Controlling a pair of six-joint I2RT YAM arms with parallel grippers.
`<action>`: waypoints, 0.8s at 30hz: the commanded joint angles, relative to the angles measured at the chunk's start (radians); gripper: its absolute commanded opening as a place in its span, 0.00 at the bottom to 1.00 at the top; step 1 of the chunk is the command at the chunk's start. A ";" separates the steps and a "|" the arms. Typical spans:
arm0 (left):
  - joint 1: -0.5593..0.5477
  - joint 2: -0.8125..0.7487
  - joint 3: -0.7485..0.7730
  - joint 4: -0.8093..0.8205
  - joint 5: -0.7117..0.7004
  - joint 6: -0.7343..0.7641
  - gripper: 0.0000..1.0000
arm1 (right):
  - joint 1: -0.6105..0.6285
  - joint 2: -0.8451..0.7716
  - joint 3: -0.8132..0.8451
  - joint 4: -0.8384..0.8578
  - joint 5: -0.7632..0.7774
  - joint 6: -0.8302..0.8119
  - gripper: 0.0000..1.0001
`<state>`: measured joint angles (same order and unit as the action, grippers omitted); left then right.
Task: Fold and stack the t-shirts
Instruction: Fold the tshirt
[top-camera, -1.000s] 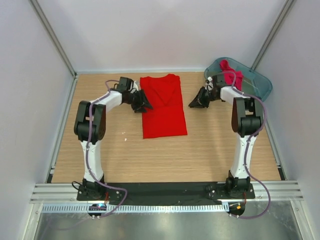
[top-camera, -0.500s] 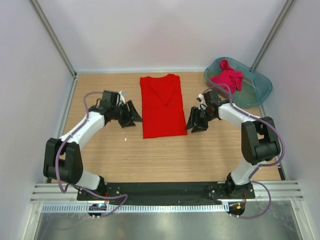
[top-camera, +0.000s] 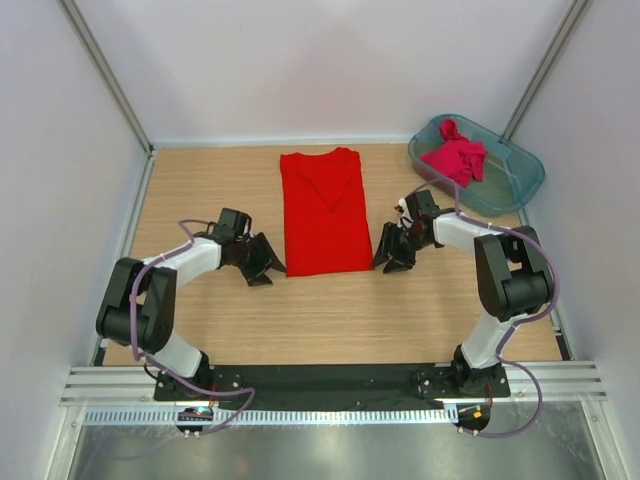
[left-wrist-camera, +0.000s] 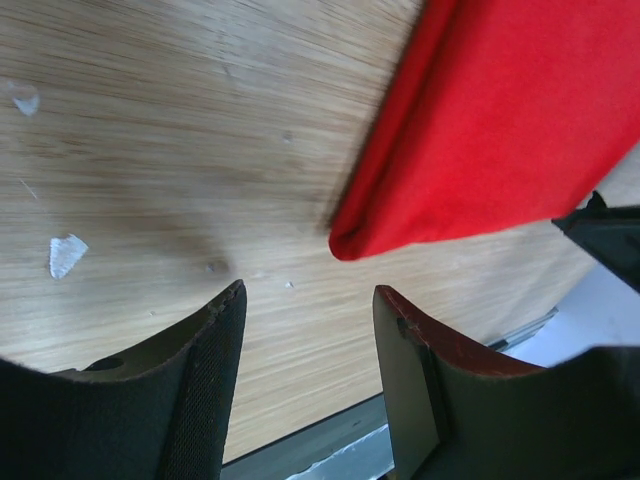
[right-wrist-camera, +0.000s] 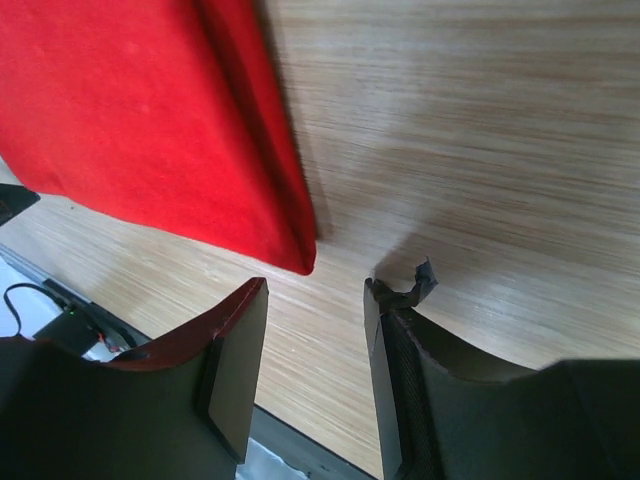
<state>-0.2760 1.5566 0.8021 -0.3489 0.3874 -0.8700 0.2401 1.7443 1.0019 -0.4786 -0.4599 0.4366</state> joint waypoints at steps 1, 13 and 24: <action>-0.011 0.022 0.011 0.019 -0.045 -0.076 0.55 | 0.001 0.015 -0.034 0.072 -0.051 0.092 0.50; -0.020 0.010 -0.017 0.034 -0.122 -0.274 0.52 | -0.001 -0.005 -0.200 0.302 0.016 0.419 0.47; -0.034 -0.015 -0.034 0.037 -0.130 -0.319 0.51 | -0.036 -0.011 -0.273 0.348 0.086 0.487 0.45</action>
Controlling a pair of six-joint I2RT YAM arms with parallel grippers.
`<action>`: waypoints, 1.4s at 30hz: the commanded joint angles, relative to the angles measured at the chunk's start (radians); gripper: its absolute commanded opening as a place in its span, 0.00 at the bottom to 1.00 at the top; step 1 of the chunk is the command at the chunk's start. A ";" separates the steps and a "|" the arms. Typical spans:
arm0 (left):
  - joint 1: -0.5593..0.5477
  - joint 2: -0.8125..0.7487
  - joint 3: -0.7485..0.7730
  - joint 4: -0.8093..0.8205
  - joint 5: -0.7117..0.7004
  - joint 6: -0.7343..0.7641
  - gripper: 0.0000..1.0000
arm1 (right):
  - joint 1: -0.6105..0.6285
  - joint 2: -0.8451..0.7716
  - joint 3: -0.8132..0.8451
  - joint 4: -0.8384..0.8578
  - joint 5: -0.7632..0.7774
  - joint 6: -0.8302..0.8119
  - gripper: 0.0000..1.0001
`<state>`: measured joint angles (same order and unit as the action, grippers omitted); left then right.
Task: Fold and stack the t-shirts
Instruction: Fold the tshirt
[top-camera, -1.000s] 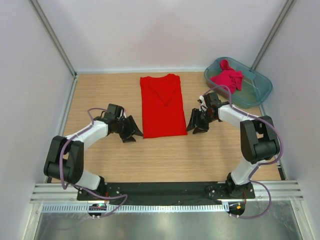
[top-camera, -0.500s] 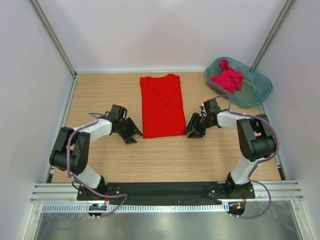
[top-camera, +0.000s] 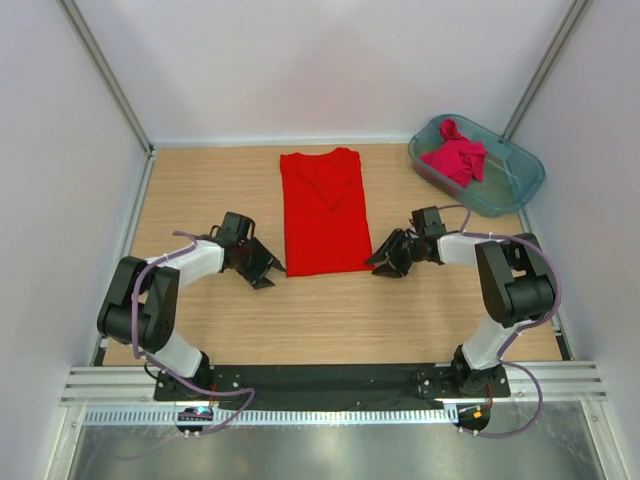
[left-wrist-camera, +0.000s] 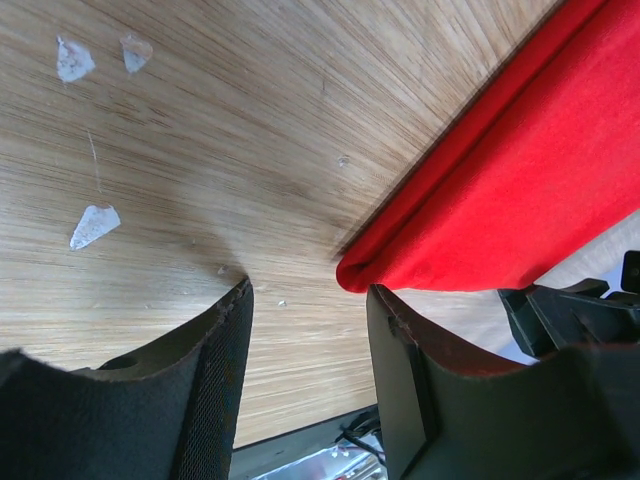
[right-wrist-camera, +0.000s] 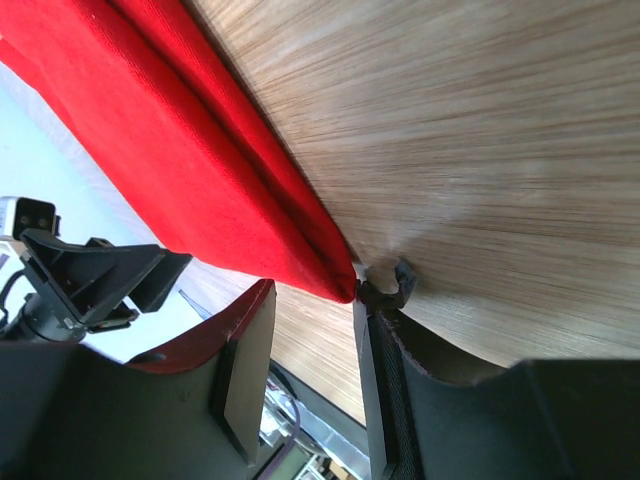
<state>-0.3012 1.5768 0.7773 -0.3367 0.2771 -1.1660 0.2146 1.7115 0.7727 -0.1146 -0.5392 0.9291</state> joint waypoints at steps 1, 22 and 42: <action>-0.010 -0.038 -0.009 0.025 -0.019 -0.023 0.51 | -0.017 0.020 -0.052 -0.016 0.173 -0.004 0.45; -0.032 0.048 -0.006 0.122 -0.041 -0.115 0.51 | -0.026 0.054 -0.085 0.044 0.145 -0.006 0.01; -0.105 0.055 -0.012 -0.007 -0.153 -0.293 0.49 | -0.027 0.053 -0.047 0.032 0.120 -0.010 0.01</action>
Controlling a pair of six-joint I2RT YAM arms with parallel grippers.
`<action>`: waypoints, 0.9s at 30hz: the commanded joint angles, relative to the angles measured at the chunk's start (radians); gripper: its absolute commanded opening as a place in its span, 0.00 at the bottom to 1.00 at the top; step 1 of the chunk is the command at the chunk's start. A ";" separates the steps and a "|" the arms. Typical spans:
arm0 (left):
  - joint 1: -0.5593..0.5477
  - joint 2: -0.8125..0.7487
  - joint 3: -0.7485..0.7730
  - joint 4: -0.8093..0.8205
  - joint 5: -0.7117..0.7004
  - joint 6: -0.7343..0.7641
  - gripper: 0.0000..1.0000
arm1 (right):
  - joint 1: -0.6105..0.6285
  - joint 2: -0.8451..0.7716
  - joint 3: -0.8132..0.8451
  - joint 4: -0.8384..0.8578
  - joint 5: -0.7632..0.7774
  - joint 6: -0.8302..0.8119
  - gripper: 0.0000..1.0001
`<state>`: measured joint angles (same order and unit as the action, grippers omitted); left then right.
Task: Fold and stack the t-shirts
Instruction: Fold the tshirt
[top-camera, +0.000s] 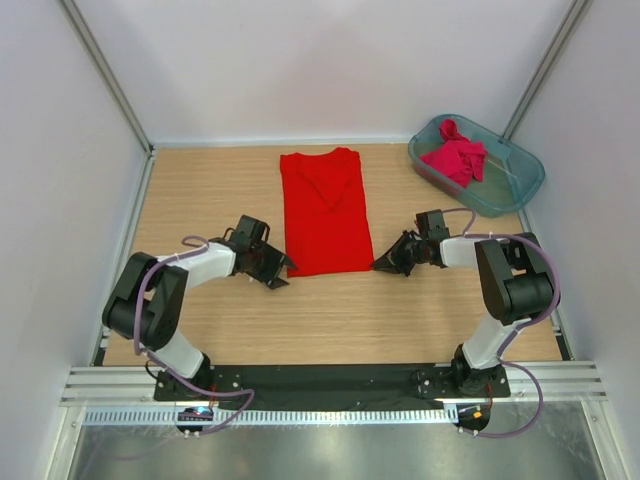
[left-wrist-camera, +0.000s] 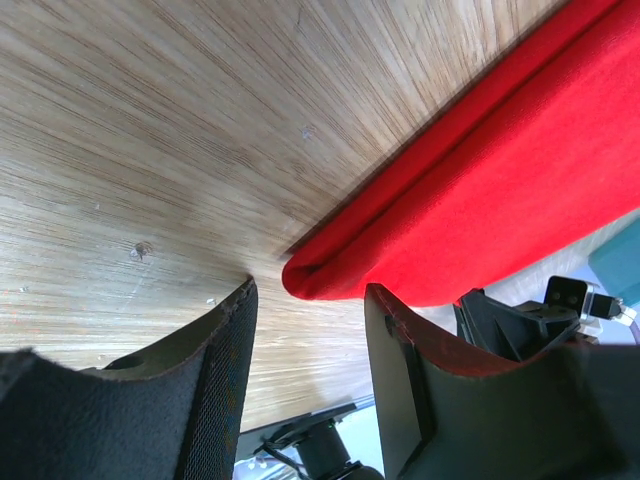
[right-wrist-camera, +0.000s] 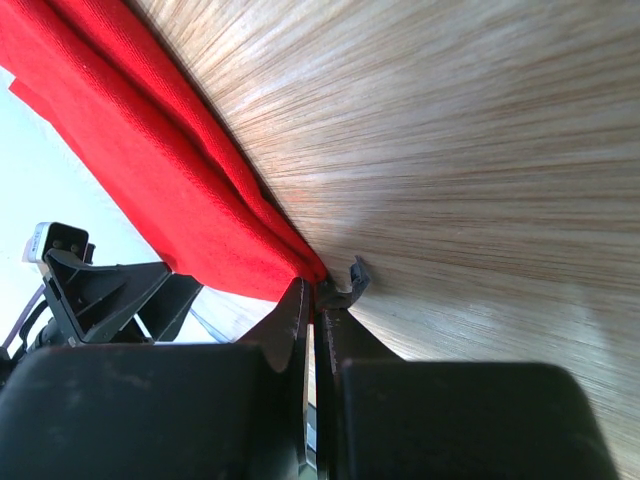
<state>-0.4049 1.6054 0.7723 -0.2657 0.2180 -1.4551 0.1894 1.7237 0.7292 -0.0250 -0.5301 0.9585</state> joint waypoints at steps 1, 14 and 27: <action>-0.003 0.043 0.002 -0.078 -0.107 0.008 0.49 | -0.001 0.042 -0.004 -0.059 0.111 -0.041 0.01; 0.003 0.096 0.036 -0.052 -0.160 0.056 0.15 | -0.001 0.048 0.024 -0.079 0.102 -0.052 0.01; -0.020 -0.119 0.007 -0.178 -0.126 0.282 0.00 | 0.096 -0.133 0.059 -0.219 0.125 -0.213 0.01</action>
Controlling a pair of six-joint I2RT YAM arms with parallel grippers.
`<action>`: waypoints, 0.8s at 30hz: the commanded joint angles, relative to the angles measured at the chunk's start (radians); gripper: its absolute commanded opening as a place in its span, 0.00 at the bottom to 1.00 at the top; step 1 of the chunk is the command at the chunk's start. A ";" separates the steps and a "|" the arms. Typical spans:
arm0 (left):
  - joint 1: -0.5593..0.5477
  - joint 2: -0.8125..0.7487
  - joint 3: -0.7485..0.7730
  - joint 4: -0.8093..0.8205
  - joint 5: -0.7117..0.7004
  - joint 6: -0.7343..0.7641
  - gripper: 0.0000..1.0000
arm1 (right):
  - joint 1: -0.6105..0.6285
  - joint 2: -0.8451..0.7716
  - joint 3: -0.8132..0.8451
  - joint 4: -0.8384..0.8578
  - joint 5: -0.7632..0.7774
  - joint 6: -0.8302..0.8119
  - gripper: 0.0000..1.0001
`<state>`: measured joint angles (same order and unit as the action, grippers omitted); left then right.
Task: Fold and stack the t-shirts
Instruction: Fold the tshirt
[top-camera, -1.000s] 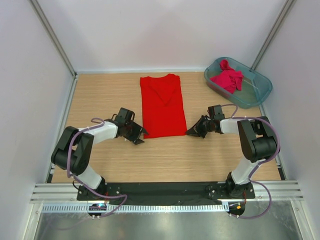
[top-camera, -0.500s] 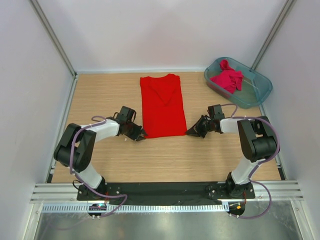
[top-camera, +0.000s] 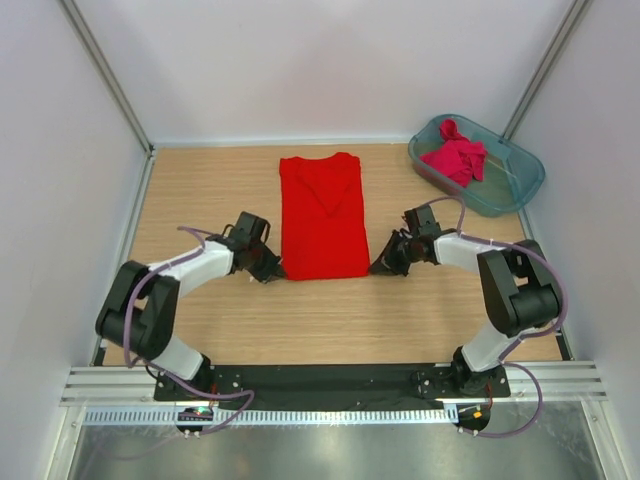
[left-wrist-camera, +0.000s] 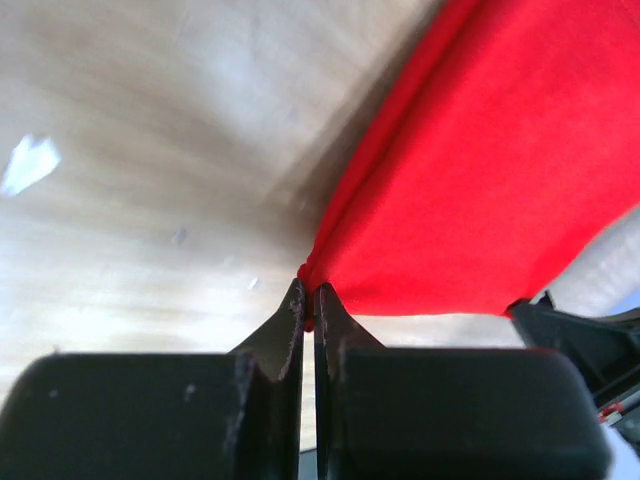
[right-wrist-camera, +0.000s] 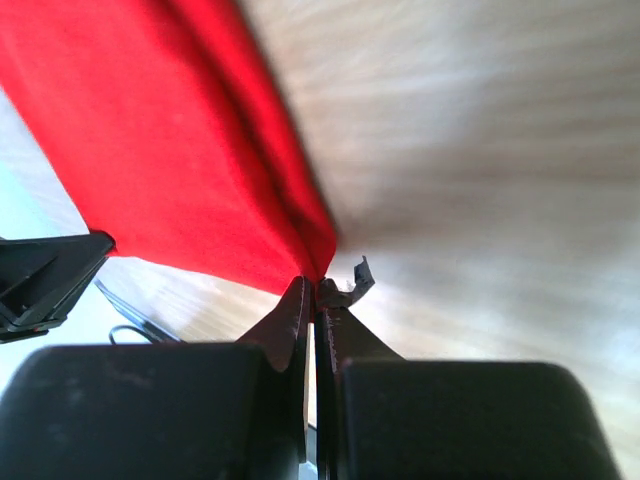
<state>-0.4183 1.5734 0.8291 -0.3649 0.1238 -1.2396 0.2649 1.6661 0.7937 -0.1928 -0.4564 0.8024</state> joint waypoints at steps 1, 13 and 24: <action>-0.013 -0.123 -0.073 -0.074 -0.029 0.062 0.00 | 0.026 -0.084 -0.011 -0.053 0.051 -0.057 0.01; -0.152 -0.501 -0.304 -0.196 -0.024 -0.069 0.00 | 0.137 -0.449 -0.243 -0.169 0.042 -0.040 0.01; -0.367 -1.044 -0.461 -0.540 -0.039 -0.380 0.00 | 0.197 -0.887 -0.439 -0.439 0.013 0.049 0.01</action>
<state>-0.7586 0.6025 0.3901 -0.7143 0.1284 -1.5036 0.4511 0.8391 0.3840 -0.5209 -0.4637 0.8127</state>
